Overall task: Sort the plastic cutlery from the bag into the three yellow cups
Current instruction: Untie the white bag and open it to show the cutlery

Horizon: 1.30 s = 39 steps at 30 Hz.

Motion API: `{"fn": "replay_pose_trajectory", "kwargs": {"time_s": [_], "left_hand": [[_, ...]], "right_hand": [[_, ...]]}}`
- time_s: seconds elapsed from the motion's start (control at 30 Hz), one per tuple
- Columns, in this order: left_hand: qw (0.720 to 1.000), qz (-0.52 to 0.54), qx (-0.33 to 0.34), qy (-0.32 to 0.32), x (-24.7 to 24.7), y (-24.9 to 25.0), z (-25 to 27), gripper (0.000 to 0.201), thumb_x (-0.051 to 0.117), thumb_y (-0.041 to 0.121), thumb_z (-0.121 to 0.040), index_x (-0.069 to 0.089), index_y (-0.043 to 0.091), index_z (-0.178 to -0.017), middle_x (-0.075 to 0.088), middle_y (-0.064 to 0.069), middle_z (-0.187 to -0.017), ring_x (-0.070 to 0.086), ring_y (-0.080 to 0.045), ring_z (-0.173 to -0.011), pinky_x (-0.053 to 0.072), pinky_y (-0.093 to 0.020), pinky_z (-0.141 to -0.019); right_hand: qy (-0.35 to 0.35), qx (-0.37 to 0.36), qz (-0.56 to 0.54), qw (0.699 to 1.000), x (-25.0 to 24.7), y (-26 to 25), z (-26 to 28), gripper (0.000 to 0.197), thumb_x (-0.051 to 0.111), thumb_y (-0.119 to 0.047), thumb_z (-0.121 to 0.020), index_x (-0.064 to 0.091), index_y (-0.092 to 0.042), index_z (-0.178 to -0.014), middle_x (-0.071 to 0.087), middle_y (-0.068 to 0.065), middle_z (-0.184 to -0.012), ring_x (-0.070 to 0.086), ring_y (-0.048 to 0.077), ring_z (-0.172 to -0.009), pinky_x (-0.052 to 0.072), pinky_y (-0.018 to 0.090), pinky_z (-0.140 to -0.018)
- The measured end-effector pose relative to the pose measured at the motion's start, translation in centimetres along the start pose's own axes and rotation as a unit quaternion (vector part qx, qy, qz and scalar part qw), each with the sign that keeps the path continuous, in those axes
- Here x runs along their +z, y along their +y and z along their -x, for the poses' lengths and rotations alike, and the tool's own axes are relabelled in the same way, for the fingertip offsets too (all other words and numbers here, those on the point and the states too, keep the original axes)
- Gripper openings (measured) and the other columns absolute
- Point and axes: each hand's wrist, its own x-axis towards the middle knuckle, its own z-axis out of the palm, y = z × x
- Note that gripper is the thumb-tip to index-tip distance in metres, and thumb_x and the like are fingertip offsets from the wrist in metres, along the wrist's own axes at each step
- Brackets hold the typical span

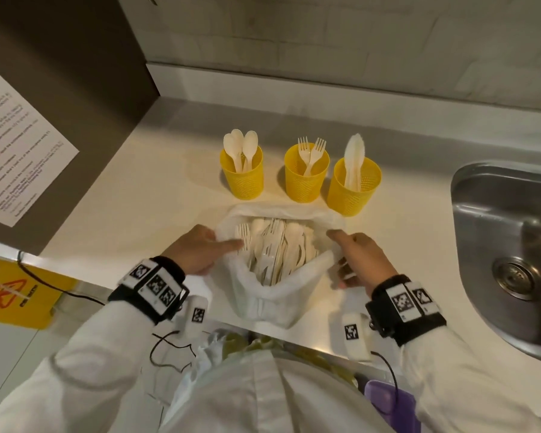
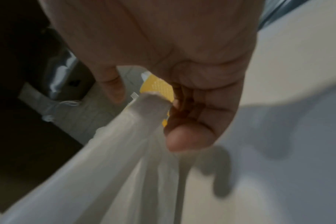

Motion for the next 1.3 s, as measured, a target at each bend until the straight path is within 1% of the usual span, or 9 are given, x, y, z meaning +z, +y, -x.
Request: {"fn": "replay_pose_trajectory", "kwargs": {"time_s": [0.07,0.2,0.47,0.57,0.8,0.9,1.0,1.13,1.3], "left_hand": [[0.999,-0.01,-0.012,-0.037,0.4,-1.1,1.1,0.044,0.082,0.046,-0.083,0.068,0.005,-0.091,0.073,-0.011,-0.079,0.067,-0.022,-0.069,0.061,-0.033,-0.072],[0.99,0.114,0.007,-0.081,1.4,-1.5,2.1,0.012,0.075,0.004,-0.088,0.073,0.001,-0.099,0.077,-0.021,-0.099,0.075,-0.024,-0.083,0.064,-0.034,-0.08],[0.936,0.329,-0.047,-0.119,1.6,-2.9,0.8,0.035,0.04,-0.021,-0.089,0.063,0.004,-0.095,0.067,-0.014,-0.085,0.064,-0.023,-0.081,0.06,-0.029,-0.068],[0.91,0.386,-0.069,-0.135,2.0,-3.7,0.7,0.039,0.044,-0.018,-0.093,0.07,0.008,-0.104,0.074,-0.01,-0.091,0.066,-0.021,-0.083,0.059,-0.027,-0.068],[0.94,0.335,-0.056,0.033,0.9,-3.9,0.0,0.021,0.05,0.006,-0.097,0.064,0.006,-0.114,0.071,-0.024,-0.108,0.069,-0.034,-0.089,0.06,-0.041,-0.072],[0.989,0.131,0.011,0.066,1.4,-2.7,-1.4,0.038,0.062,0.042,-0.097,0.056,0.015,-0.123,0.066,-0.014,-0.125,0.066,-0.025,-0.098,0.057,-0.043,-0.084],[0.972,-0.117,0.132,0.155,2.4,-1.2,-2.5,0.055,0.066,0.049,-0.094,0.053,0.015,-0.134,0.065,-0.005,-0.122,0.061,-0.03,-0.11,0.05,-0.044,-0.098],[0.951,-0.167,0.174,0.195,2.5,1.1,-4.3,0.043,0.065,0.043,-0.096,0.058,0.014,-0.128,0.07,-0.011,-0.116,0.063,-0.037,-0.106,0.051,-0.047,-0.092],[0.961,-0.079,0.218,0.149,1.7,3.3,-4.8,0.03,0.053,0.033,-0.105,0.07,0.009,-0.102,0.069,-0.012,-0.091,0.063,-0.032,-0.09,0.042,-0.033,-0.073]], "right_hand": [[-0.058,-0.003,0.049,0.997,0.1,0.5,1.6,0.046,0.069,-0.048,-0.09,0.063,-0.003,-0.103,0.065,0.014,-0.073,0.062,0.027,-0.058,0.054,0.03,-0.051],[-0.122,-0.007,-0.043,0.992,1.1,1.2,1.3,0.023,0.068,-0.007,-0.094,0.065,0.008,-0.111,0.07,0.019,-0.077,0.067,0.027,-0.06,0.063,0.04,-0.062],[-0.123,0.027,-0.286,0.95,2.2,2.3,-0.8,0.029,0.051,0.019,-0.091,0.061,0.001,-0.111,0.065,0.028,-0.108,0.069,0.036,-0.092,0.065,0.045,-0.073],[-0.16,0.059,-0.359,0.918,2.0,3.0,-1.3,0.043,0.044,0.025,-0.089,0.063,0.002,-0.119,0.069,0.028,-0.114,0.067,0.041,-0.103,0.063,0.048,-0.08],[0.009,-0.004,-0.224,0.974,0.9,2.6,-1.0,0.038,0.046,0.0,-0.096,0.051,-0.017,-0.129,0.064,0.024,-0.115,0.069,0.039,-0.093,0.063,0.048,-0.072],[0.063,-0.079,-0.099,0.99,1.4,1.3,-1.6,0.056,0.063,-0.031,-0.097,0.037,-0.025,-0.147,0.058,0.011,-0.13,0.065,0.031,-0.108,0.06,0.049,-0.087],[0.104,-0.211,0.052,0.971,2.7,-0.1,-2.8,0.087,0.07,-0.052,-0.087,0.026,-0.019,-0.155,0.054,0.009,-0.142,0.057,0.026,-0.125,0.048,0.042,-0.105],[0.118,-0.245,0.132,0.953,3.9,-2.1,-4.2,0.038,0.057,-0.035,-0.103,0.055,-0.01,-0.131,0.067,0.011,-0.12,0.062,0.03,-0.112,0.036,0.025,-0.081],[0.104,-0.141,0.023,0.984,3.5,-3.2,-6.0,0.035,0.049,-0.038,-0.105,0.069,-0.009,-0.104,0.07,0.011,-0.103,0.063,0.03,-0.095,0.048,0.038,-0.086]]}}
